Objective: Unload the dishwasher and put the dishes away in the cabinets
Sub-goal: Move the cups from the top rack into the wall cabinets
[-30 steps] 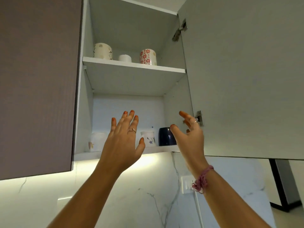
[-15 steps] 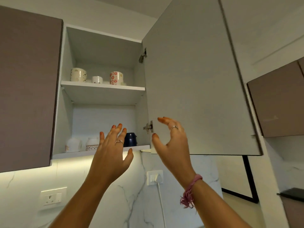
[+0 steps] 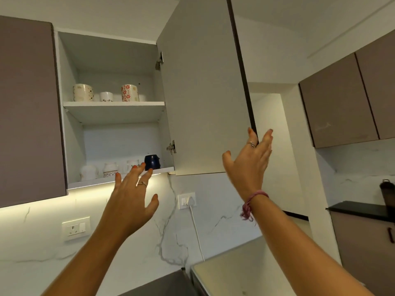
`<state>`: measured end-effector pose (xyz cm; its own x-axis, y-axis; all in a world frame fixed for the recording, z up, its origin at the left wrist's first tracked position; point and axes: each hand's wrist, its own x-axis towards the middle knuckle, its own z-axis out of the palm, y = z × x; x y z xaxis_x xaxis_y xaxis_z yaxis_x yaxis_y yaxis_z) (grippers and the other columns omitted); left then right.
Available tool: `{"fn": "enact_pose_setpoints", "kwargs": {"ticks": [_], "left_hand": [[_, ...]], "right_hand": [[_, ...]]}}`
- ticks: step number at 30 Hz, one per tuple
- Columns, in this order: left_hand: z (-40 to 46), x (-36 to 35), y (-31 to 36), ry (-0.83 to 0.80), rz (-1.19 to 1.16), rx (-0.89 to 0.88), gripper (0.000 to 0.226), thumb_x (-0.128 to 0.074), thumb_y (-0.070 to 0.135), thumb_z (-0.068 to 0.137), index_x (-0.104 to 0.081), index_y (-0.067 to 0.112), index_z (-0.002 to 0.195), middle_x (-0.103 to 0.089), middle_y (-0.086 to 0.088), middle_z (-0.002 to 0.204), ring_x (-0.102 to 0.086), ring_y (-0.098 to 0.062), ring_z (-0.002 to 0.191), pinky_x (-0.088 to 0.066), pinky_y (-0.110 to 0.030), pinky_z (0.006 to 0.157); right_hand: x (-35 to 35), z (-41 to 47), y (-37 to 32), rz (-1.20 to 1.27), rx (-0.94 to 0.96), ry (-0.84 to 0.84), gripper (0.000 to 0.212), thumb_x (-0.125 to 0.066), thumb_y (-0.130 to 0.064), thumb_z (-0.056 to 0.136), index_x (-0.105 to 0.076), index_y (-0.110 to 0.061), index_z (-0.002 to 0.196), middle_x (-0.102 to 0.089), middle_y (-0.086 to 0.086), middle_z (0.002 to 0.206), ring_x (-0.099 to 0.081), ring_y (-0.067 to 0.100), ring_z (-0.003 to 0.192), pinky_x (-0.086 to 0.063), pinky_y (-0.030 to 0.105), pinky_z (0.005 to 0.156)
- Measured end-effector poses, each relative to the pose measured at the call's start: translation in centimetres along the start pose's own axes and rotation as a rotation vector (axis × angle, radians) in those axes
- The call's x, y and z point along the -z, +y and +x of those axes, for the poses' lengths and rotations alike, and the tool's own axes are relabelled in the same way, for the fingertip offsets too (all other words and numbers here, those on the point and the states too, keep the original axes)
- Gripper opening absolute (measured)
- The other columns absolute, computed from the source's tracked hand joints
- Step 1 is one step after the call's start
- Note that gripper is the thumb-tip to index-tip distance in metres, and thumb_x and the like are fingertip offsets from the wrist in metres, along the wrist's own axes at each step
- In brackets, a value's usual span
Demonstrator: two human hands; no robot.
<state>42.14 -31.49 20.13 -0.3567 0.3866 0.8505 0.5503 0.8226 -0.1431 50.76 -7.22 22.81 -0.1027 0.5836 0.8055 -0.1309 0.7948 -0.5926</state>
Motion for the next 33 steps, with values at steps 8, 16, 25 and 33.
{"fn": "enact_pose_setpoints", "kwargs": {"ticks": [8, 16, 25, 33], "left_hand": [[-2.8, 5.2, -3.6, -0.046, 0.024, 0.050, 0.078, -0.035, 0.052, 0.076, -0.033, 0.018, 0.146, -0.023, -0.006, 0.156, -0.022, -0.027, 0.144, 0.002, -0.040, 0.112], [-3.6, 5.4, -5.4, -0.090, -0.007, 0.127, 0.073, -0.043, 0.050, 0.085, -0.025, 0.019, 0.149, -0.019, -0.005, 0.158, -0.018, -0.025, 0.146, -0.001, -0.043, 0.116], [-3.9, 4.7, -4.1, -0.028, -0.168, -0.044, 0.076, -0.041, 0.050, 0.081, -0.009, 0.027, 0.146, -0.009, 0.005, 0.156, -0.019, -0.025, 0.145, -0.007, -0.034, 0.111], [-2.4, 4.2, -9.1, 0.122, -0.026, -0.223, 0.074, -0.042, 0.052, 0.086, -0.023, 0.016, 0.148, -0.019, -0.007, 0.155, -0.022, -0.025, 0.138, -0.015, -0.044, 0.106]], "right_hand": [[-0.7, 0.7, 1.9, 0.090, -0.266, -0.165, 0.089, -0.062, -0.026, 0.082, -0.010, 0.001, 0.149, -0.021, 0.021, 0.152, -0.020, 0.036, 0.140, -0.021, 0.045, 0.116], [-0.9, -1.6, -0.9, 0.304, -0.236, 0.046, 0.037, -0.052, -0.027, 0.088, -0.056, -0.007, 0.118, -0.051, 0.010, 0.122, -0.047, 0.029, 0.115, -0.041, 0.038, 0.097], [-5.3, -7.4, -7.8, 0.804, -0.167, -0.166, 0.020, -0.054, -0.021, 0.095, -0.067, -0.006, 0.098, -0.066, 0.009, 0.099, -0.061, 0.017, 0.090, -0.054, 0.018, 0.073], [-11.8, -11.6, -12.6, 0.759, 0.097, -0.568, 0.033, -0.049, -0.015, 0.097, -0.056, -0.019, 0.130, -0.058, -0.006, 0.112, -0.057, 0.007, 0.103, -0.047, 0.006, 0.086]]}}
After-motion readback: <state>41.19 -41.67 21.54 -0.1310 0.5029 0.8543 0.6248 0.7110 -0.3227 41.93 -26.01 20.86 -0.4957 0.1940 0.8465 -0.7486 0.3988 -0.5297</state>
